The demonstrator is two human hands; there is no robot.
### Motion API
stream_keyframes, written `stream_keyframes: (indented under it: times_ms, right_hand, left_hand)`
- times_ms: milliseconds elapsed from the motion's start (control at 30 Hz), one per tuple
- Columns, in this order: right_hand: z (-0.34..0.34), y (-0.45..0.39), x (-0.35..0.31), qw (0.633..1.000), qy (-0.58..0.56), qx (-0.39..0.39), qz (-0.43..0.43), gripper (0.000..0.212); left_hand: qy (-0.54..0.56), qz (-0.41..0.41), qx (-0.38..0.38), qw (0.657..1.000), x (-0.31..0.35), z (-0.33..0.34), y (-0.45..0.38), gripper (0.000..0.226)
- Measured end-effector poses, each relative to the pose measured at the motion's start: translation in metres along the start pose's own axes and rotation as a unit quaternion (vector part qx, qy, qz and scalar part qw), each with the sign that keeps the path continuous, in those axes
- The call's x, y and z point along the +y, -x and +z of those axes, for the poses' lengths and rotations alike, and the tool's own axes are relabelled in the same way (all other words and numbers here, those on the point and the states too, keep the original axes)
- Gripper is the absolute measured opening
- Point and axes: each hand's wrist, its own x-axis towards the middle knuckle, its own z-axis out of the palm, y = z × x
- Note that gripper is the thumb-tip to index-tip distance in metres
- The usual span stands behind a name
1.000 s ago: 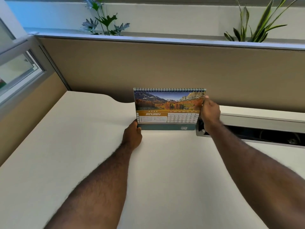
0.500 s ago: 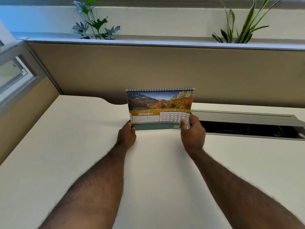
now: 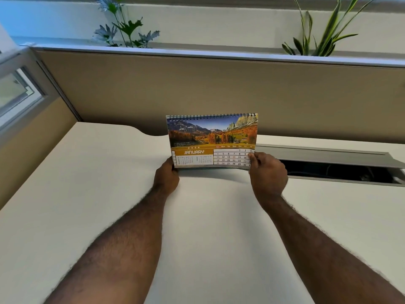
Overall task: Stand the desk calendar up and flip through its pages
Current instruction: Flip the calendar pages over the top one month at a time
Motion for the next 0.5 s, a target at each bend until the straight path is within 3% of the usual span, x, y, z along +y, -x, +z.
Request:
stream_keyframes:
  times_ms: [167,267,367,467,500]
  right_hand:
    - [-0.02,0.003,-0.007,0.997,-0.07,-0.002,0.026,0.02]
    - [-0.036,0.0,-0.015,0.991,-0.128,-0.034,0.012,0.023]
    - [-0.053,-0.01,-0.02,0.986,-0.139,-0.089,-0.006,0.01]
    - [-0.07,-0.021,-0.022,0.948,-0.267,-0.166,0.055,0.016]
    - [-0.075,-0.025,-0.023,0.93,-0.316,-0.177,0.066,0.019]
  left_hand:
    - [0.017,0.008,0.004,1.0,0.0,-0.002,0.005,0.033]
    - [0.017,0.004,0.009,1.0,0.001,-0.002,0.005,0.031]
    - [0.005,-0.001,0.014,1.0,-0.002,0.0,0.002,0.027]
    - [0.071,-0.026,0.026,0.997,-0.004,-0.001,0.002,0.005]
    - [0.078,-0.043,0.034,0.995,-0.005,0.0,0.0,0.012]
